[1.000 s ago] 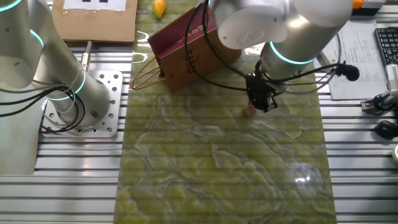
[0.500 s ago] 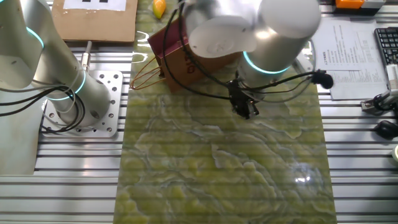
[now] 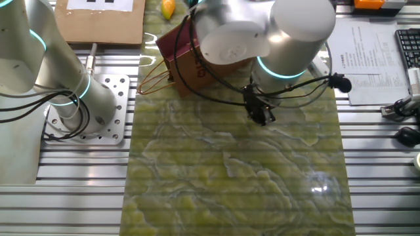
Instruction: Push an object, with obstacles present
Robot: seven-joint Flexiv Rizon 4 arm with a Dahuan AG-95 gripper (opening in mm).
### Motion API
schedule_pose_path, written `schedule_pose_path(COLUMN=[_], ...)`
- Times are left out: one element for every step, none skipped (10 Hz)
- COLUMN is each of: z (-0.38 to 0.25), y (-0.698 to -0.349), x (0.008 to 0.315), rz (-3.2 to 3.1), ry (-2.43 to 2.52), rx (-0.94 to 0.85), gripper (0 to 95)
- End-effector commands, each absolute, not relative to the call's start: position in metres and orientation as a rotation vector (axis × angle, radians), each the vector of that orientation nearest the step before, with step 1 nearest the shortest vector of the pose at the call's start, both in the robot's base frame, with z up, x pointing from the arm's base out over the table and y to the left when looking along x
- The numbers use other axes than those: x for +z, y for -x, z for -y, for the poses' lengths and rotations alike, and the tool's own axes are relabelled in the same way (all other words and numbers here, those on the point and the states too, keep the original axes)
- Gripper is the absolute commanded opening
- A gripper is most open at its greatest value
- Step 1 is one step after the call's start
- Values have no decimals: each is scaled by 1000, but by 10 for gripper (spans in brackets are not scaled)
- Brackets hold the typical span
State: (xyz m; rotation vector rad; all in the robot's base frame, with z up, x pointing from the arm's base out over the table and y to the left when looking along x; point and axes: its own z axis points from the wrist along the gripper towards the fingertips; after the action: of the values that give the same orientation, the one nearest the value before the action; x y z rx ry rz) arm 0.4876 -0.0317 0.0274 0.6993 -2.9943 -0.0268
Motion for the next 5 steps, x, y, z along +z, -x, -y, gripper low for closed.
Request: schedule_pose_path(z=[29, 27, 26, 24, 23], y=[-497, -503, -506, -509, -512], x=[31, 33, 33, 32, 30], rz=[2994, 2993, 2993, 2996, 3002], ry=[-715, -729, -733, -742, -752], rx=[-46, -47, -47, -48, -49], gripper=[0, 0, 0, 0, 0])
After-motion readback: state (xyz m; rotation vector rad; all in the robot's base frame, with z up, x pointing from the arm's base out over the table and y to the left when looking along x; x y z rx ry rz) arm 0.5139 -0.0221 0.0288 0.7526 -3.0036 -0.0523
